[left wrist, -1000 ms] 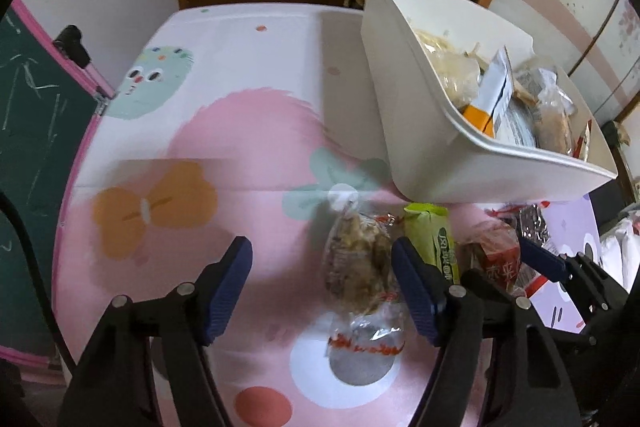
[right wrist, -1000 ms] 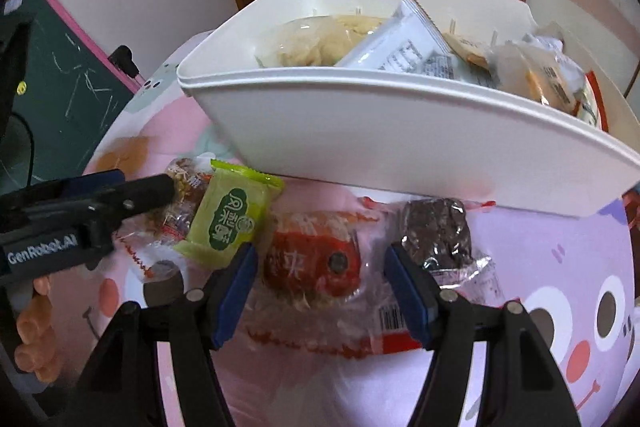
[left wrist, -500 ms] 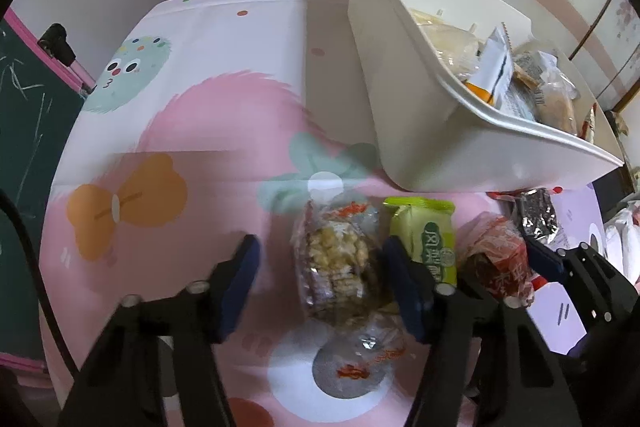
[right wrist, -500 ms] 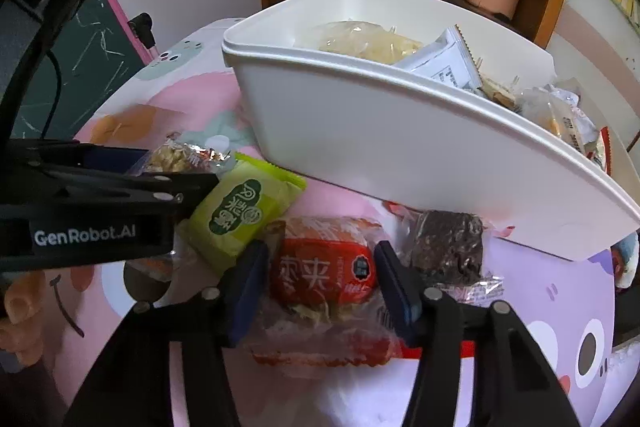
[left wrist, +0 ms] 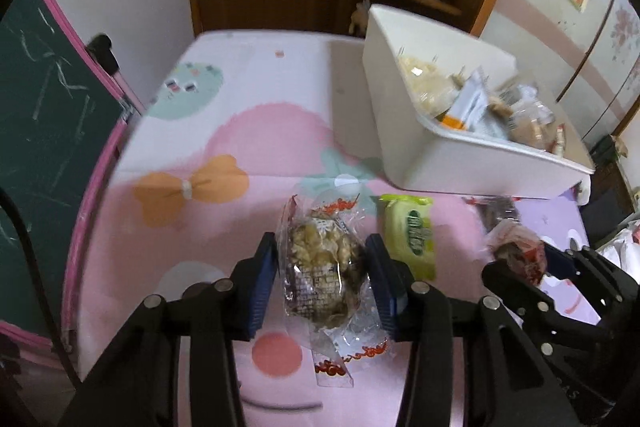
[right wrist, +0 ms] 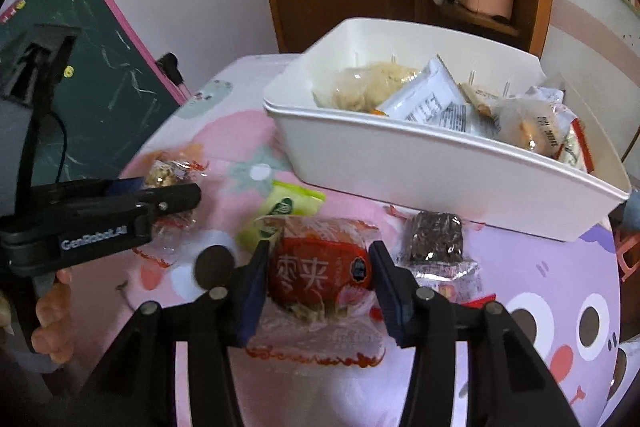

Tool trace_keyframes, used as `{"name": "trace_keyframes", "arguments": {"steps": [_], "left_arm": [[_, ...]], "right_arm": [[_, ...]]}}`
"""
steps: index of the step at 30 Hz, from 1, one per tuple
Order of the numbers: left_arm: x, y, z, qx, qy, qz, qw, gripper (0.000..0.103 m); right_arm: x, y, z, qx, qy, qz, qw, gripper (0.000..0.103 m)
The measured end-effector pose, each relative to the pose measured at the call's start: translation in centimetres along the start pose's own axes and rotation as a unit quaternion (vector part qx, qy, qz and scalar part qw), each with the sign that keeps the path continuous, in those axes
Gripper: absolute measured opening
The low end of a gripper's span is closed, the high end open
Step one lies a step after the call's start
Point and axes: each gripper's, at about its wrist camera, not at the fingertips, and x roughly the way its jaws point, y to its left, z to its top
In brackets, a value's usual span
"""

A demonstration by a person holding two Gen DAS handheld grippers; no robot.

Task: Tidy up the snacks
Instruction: 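Grasp the clear nut bag with the left tool while the right tool grasps the red-labelled bread bag, then carry both bags over the white basket and open both tools to drop them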

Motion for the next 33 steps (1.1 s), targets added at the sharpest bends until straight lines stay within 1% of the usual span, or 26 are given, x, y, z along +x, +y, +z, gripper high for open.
{"name": "trace_keyframes", "arguments": {"steps": [2,7,11,15,20,22,26,28,30,33], "left_arm": [[-2.1,-0.6,0.0,0.006,-0.015,-0.010,0.9998,0.043],[-6.5,-3.2,-0.1,0.026,-0.062,-0.032,0.9972,0.043],[-9.5,-5.4,-0.1,0.042,-0.083,-0.054,0.9942,0.043],[-12.1,-7.5,0.8,0.069,-0.104,-0.055,0.9906,0.043],[-14.1,-9.4,4.1,0.086,-0.124,-0.055,0.9870,0.043],[-14.8,-10.4,5.7,0.094,-0.134,-0.058,0.9848,0.043],[-15.1,-12.2,9.0,0.108,-0.138,-0.054,0.9830,0.043],[-15.2,-13.2,10.8,0.115,-0.141,-0.051,0.9820,0.043],[-15.3,-14.2,12.6,0.121,-0.151,-0.044,0.9801,0.043],[-15.3,-15.4,14.8,0.128,-0.167,-0.038,0.9769,0.043]], "right_arm": [[-1.7,0.4,0.2,0.001,-0.014,0.007,1.000,0.049],[-6.9,0.9,-0.1,-0.001,-0.064,0.011,0.998,0.049],[-9.9,0.3,-0.1,0.006,-0.089,0.003,0.996,0.049],[-13.0,-1.2,0.8,0.022,-0.132,-0.013,0.991,0.049],[-16.0,-3.8,2.6,0.038,-0.175,-0.044,0.983,0.049],[-16.9,-5.1,3.9,0.046,-0.188,-0.058,0.979,0.049],[-18.8,-7.1,6.2,0.051,-0.220,-0.090,0.970,0.049],[-19.4,-8.1,7.6,0.058,-0.229,-0.096,0.967,0.049],[-19.7,-9.0,9.3,0.062,-0.234,-0.094,0.966,0.049],[-19.9,-9.6,11.2,0.055,-0.240,-0.105,0.964,0.049]]}}
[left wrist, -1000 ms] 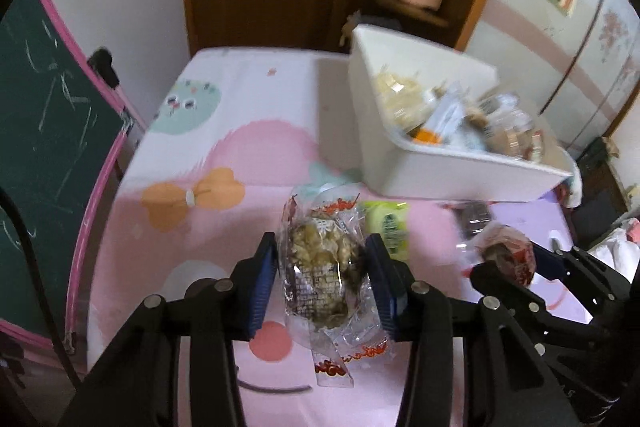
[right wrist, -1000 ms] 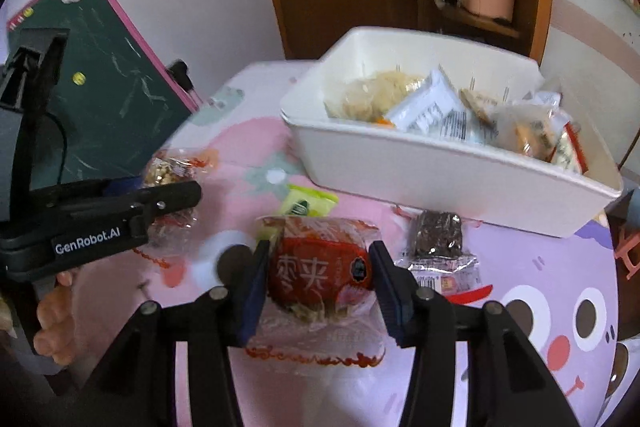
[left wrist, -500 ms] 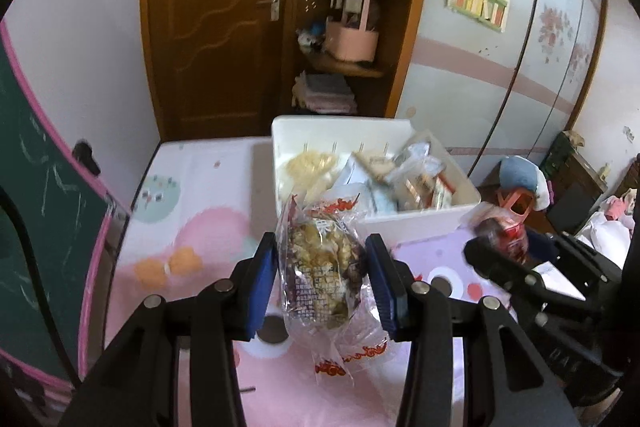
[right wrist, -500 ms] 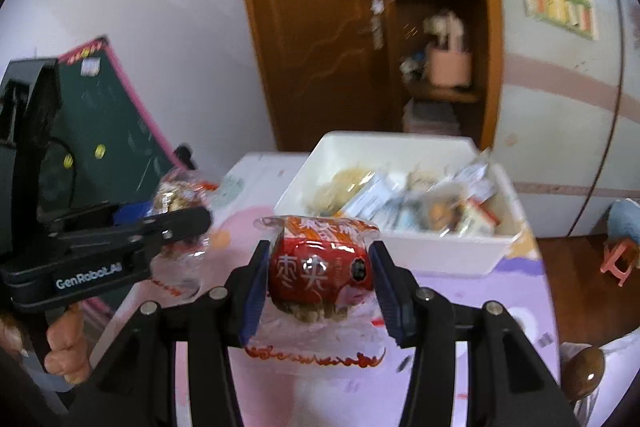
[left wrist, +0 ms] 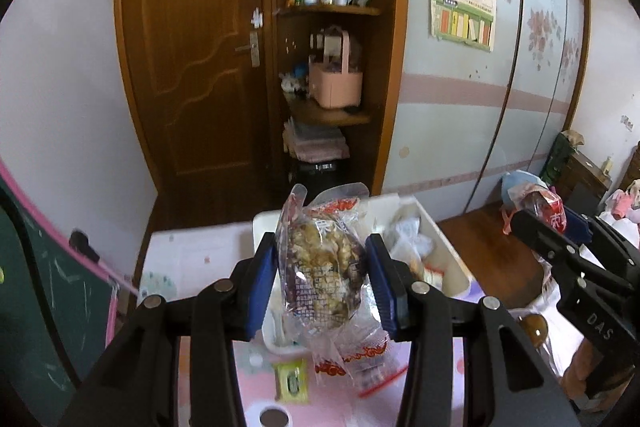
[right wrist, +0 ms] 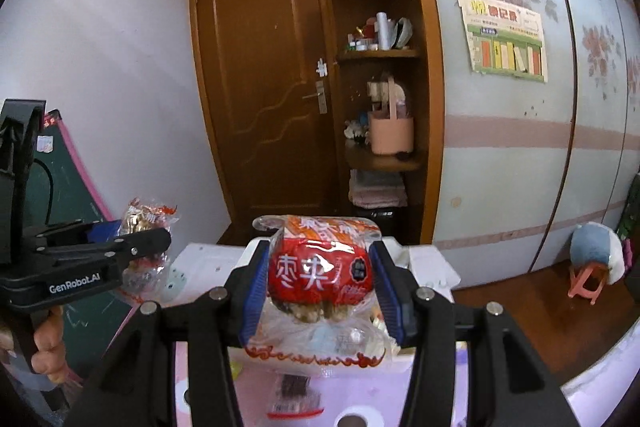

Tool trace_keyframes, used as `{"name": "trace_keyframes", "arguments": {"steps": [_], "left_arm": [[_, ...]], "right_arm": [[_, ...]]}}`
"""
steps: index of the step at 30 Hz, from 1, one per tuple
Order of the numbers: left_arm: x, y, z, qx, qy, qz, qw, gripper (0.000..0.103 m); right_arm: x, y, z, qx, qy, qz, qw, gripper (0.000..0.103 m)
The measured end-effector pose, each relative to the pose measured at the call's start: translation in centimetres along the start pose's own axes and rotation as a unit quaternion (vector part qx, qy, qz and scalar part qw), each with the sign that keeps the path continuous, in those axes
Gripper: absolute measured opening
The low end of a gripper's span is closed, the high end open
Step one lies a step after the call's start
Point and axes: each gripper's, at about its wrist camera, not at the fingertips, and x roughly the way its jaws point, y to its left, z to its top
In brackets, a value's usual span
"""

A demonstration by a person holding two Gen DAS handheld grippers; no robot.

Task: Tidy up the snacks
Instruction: 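Carry both bags over the white basket and open both tools to drop them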

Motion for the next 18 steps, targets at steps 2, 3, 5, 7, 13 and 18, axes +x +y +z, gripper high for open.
{"name": "trace_keyframes", "arguments": {"steps": [2,3,5,7,13,18], "left_arm": [[0.9,-0.2,1.0,0.003,-0.004,0.005,1.0000,0.043],[1.5,-0.3,1.4,0.004,-0.004,0.007,1.0000,0.043],[2.8,-0.5,1.8,0.006,0.005,0.010,0.9999,0.043],[4.4,-0.7,1.8,0.008,0.016,0.010,0.9998,0.043],[8.4,-1.2,1.2,0.014,0.044,0.009,0.9989,0.043],[10.8,-0.9,0.9,0.008,0.064,0.007,0.9979,0.043]], "right_arm": [[0.5,-0.2,0.5,-0.002,-0.004,-0.006,1.000,0.049],[1.0,-0.3,0.8,-0.002,-0.003,-0.008,1.000,0.049],[2.0,-0.4,1.2,0.005,-0.001,-0.006,1.000,0.049],[2.8,-0.6,1.2,0.009,0.002,-0.004,1.000,0.049],[5.4,-0.6,1.4,0.006,0.014,-0.012,1.000,0.049],[7.1,-1.0,1.2,0.011,0.035,-0.013,0.999,0.049]]}}
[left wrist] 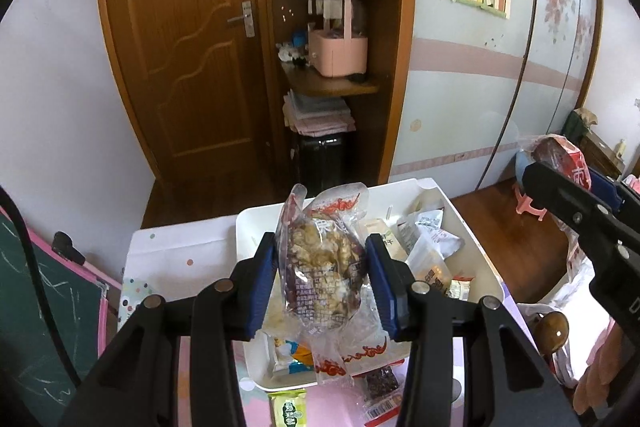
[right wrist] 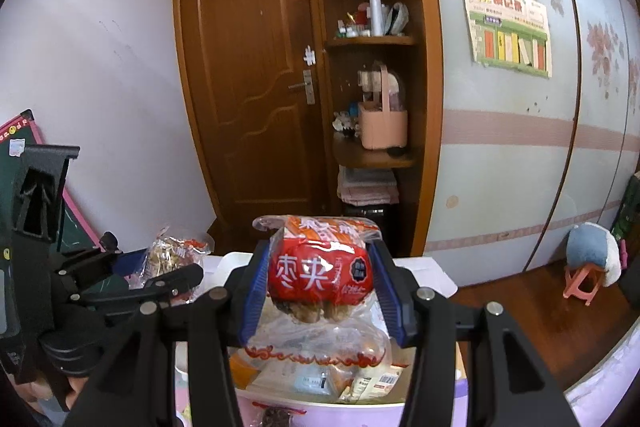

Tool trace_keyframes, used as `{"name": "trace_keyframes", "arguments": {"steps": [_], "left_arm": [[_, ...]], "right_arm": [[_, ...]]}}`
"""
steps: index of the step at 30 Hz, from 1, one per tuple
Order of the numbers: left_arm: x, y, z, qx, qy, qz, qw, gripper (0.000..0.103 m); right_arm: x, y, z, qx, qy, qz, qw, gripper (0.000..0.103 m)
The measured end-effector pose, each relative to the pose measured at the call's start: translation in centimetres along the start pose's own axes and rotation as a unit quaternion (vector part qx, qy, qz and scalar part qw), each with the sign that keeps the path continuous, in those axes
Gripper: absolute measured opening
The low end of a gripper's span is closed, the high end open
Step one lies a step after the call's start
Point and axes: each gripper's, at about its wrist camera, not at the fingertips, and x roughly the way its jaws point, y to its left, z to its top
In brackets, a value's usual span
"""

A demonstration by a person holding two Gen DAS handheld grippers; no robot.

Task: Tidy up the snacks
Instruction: 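Carry both bags over the white basket and open both tools to drop them, then withdraw both tools and reach toward the green pack and brown chocolate bar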

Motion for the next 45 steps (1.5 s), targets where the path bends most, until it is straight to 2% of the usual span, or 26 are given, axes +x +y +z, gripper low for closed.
{"name": "trace_keyframes", "arguments": {"steps": [8,11,13,14,15,20,27,34,41,45], "left_arm": [[2.8,0.0,0.1,0.009,0.018,0.004,0.9998,0.044],[3.5,0.1,0.4,0.009,0.021,0.004,0.9997,0.045],[3.9,0.2,0.5,0.010,0.026,0.006,0.9996,0.059],[3.9,0.4,0.4,0.009,0.025,0.013,0.9996,0.077],[3.9,0.6,0.4,0.006,0.022,0.018,0.9996,0.085],[3.7,2.2,0.0,-0.015,0.021,0.021,0.9995,0.085],[1.3,3.7,-0.1,-0.027,0.010,0.031,0.9991,0.085],[-2.4,3.3,0.3,-0.016,-0.007,0.043,0.9989,0.085],[-7.9,3.0,0.5,-0.006,-0.034,0.055,0.9979,0.085],[-11.1,2.7,0.6,-0.002,-0.048,0.059,0.9971,0.086]], "right_arm": [[3.7,0.2,1.0,-0.007,0.040,0.004,0.999,0.050],[5.2,0.4,1.2,-0.011,0.056,0.014,0.998,0.055],[6.2,0.3,1.2,-0.003,0.063,0.010,0.998,0.058],[6.7,0.1,1.1,0.003,0.067,0.010,0.998,0.059],[7.1,-0.1,1.1,0.008,0.069,0.012,0.997,0.060],[7.7,-1.1,0.3,0.036,0.087,0.028,0.995,0.063],[5.8,-0.8,0.2,0.019,0.087,0.024,0.996,0.063],[1.9,0.0,1.0,0.009,0.069,0.026,0.997,0.063],[-3.5,1.6,2.2,-0.019,0.038,0.022,0.999,0.063],[-6.4,2.5,2.9,-0.036,0.015,0.014,0.999,0.068]]}}
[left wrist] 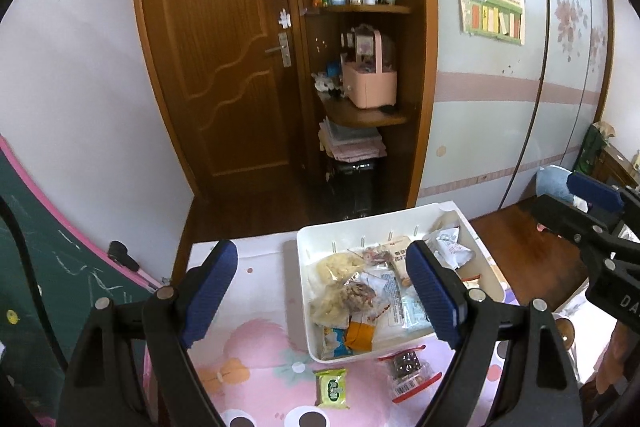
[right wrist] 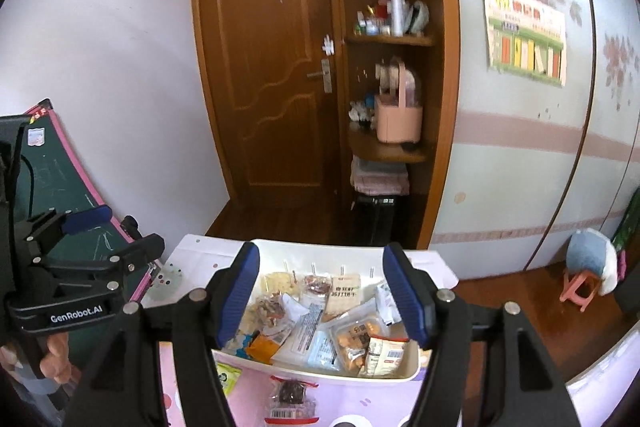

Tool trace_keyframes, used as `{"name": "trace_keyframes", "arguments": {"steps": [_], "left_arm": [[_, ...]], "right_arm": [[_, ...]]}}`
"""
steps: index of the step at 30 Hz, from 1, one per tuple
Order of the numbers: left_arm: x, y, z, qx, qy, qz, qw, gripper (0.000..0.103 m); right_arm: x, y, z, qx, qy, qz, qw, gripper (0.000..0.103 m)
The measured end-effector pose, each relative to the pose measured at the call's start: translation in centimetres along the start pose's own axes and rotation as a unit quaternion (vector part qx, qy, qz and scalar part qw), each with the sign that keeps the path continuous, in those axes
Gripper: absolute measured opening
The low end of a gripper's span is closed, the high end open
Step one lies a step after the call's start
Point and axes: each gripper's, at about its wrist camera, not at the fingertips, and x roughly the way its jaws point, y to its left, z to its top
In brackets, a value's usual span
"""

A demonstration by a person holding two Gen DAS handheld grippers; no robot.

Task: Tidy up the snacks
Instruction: 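Withdraw both tools and reach toward the green pack and brown chocolate bar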

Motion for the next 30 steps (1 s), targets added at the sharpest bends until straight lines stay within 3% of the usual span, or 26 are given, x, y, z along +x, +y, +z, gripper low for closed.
{"name": "trace_keyframes", "arguments": {"steps": [8,17,22,30], "left_arm": [[-4.7,-0.1,0.7,0.000,-0.025,0.002,0.9997,0.091],[-4.7,-0.5,-2.8,0.014,-0.003,-0.022,0.9997,0.092],[-2.5,-0.2,-6.8,0.012,0.035,-0.043,0.9984,0.092],[4.3,0.2,-13.8,0.007,0.113,-0.043,0.9926,0.092]], "right_arm": [[-4.6,1.5,0.7,-0.023,-0.032,-0.005,0.999,0.072],[-4.3,2.5,-1.7,-0.034,-0.003,0.021,0.999,0.075],[-1.5,2.7,-5.5,-0.037,0.042,0.034,0.998,0.075],[5.3,2.7,-13.4,-0.013,0.148,0.046,0.988,0.075]]}}
